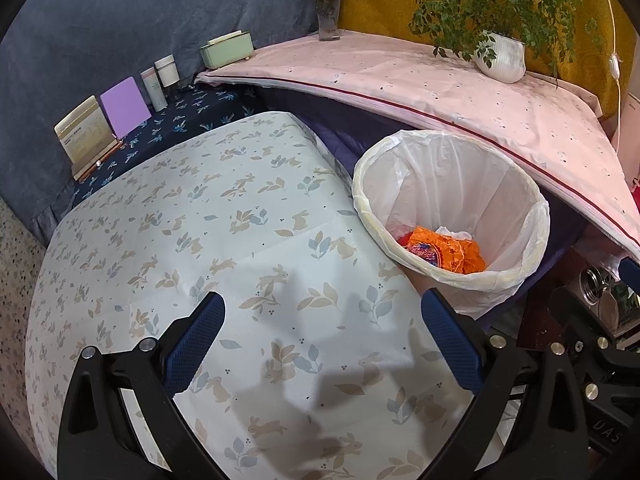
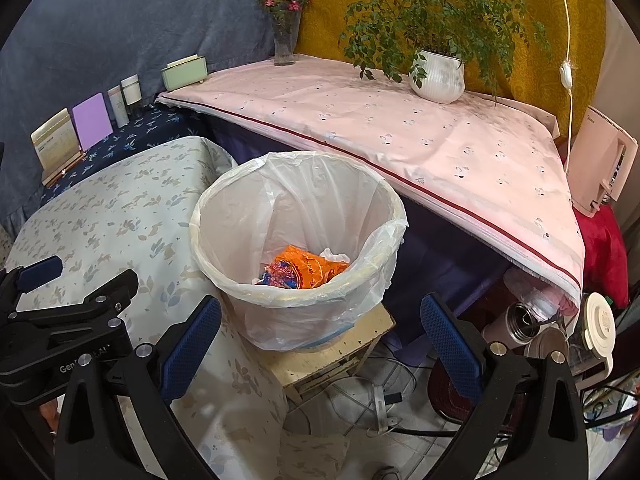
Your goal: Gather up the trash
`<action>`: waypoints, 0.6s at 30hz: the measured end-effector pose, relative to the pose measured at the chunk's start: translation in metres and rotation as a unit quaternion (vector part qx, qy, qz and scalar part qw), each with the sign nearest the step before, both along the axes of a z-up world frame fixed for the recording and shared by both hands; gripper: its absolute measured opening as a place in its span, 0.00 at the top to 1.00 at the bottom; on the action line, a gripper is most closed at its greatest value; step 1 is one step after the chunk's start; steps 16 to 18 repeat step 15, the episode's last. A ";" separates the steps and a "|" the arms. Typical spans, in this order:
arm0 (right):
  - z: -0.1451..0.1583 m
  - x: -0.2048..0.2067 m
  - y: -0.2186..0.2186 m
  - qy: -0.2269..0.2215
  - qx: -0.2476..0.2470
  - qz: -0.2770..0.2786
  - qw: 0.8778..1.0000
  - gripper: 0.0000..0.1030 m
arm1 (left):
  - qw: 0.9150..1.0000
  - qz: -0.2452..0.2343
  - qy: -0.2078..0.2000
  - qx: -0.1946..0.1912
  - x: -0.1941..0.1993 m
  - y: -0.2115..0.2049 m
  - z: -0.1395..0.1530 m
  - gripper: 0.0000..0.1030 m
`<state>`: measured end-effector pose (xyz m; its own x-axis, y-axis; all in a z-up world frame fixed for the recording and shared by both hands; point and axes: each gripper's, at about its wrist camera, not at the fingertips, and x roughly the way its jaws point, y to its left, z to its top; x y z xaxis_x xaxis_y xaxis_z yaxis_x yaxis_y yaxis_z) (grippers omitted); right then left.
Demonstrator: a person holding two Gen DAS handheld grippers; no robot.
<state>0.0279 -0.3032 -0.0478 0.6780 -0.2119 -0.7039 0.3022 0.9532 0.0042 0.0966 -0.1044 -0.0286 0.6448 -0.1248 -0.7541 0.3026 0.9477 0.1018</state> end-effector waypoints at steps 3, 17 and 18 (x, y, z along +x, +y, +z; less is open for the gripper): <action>0.000 0.000 -0.001 0.000 0.000 -0.001 1.000 0.07 | 1.000 0.001 0.000 0.000 0.000 0.000 0.000 0.09; 0.000 0.000 0.001 0.000 0.001 0.001 1.000 0.07 | 1.000 -0.005 -0.001 -0.004 0.001 0.001 0.001 0.09; 0.000 0.000 0.001 0.000 0.001 0.001 1.000 0.07 | 1.000 -0.005 -0.001 -0.004 0.001 0.001 0.001 0.09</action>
